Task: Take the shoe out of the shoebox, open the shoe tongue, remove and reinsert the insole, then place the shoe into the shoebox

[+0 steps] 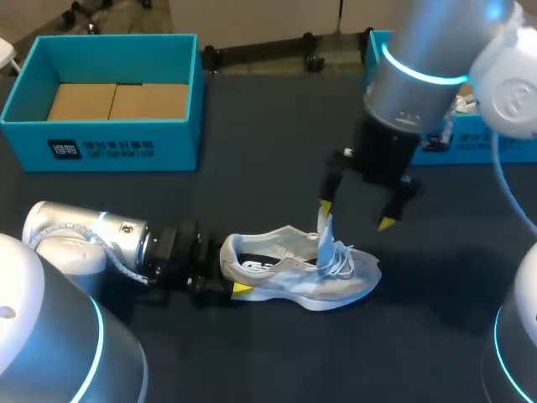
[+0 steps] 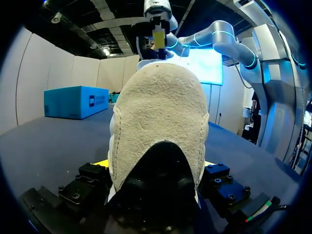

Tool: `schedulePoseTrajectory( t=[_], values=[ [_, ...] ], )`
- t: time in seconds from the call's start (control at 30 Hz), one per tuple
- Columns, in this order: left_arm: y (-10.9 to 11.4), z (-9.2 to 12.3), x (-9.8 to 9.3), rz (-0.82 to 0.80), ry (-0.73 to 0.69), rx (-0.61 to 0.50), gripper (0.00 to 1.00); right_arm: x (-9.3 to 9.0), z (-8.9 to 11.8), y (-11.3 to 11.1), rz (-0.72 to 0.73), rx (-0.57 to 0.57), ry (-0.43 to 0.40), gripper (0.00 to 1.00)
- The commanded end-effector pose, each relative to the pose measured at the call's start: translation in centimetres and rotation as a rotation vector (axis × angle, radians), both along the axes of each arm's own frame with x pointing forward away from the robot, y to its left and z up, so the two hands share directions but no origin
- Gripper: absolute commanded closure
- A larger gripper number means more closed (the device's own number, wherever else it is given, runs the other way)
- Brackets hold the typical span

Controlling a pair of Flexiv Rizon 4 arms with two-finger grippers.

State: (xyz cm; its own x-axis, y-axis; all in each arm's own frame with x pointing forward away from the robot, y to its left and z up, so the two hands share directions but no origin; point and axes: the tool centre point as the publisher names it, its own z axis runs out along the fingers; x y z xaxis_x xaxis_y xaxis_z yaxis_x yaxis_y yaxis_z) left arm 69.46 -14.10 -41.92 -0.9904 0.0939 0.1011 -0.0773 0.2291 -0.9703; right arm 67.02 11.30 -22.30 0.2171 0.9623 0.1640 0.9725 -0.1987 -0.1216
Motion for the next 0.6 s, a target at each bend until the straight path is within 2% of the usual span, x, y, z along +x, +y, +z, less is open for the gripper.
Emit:
schedulePoseTrajectory(
  t=[0.03, 0.2, 0.33, 0.5, 0.6],
  values=[
    [0.1, 0.0, 0.0, -0.001, 0.0, 0.0, 1.0, 0.2, 1.6, 2.8, 0.106, -0.198, 0.02, 1.0],
    [0.1, 0.0, 0.0, -0.001, 0.0, 0.0, 1.0, 0.2, 2.2, 4.9, 0.284, -0.235, 0.014, 1.0],
    [0.1, 0.0, 0.0, -0.001, 0.0, 0.0, 1.0, 0.1, 2.3, 6.2, 0.436, -0.211, -0.011, 1.0],
    [0.1, 0.0, 0.0, -0.001, 0.0, 0.0, 1.0, -0.4, 1.9, 7.8, 0.728, -0.164, -0.123, 1.0],
    [0.1, 0.0, 0.0, -0.001, 0.0, 0.0, 1.0, -0.8, 1.8, 8.3, 0.869, -0.111, -0.238, 1.0]
  ],
)
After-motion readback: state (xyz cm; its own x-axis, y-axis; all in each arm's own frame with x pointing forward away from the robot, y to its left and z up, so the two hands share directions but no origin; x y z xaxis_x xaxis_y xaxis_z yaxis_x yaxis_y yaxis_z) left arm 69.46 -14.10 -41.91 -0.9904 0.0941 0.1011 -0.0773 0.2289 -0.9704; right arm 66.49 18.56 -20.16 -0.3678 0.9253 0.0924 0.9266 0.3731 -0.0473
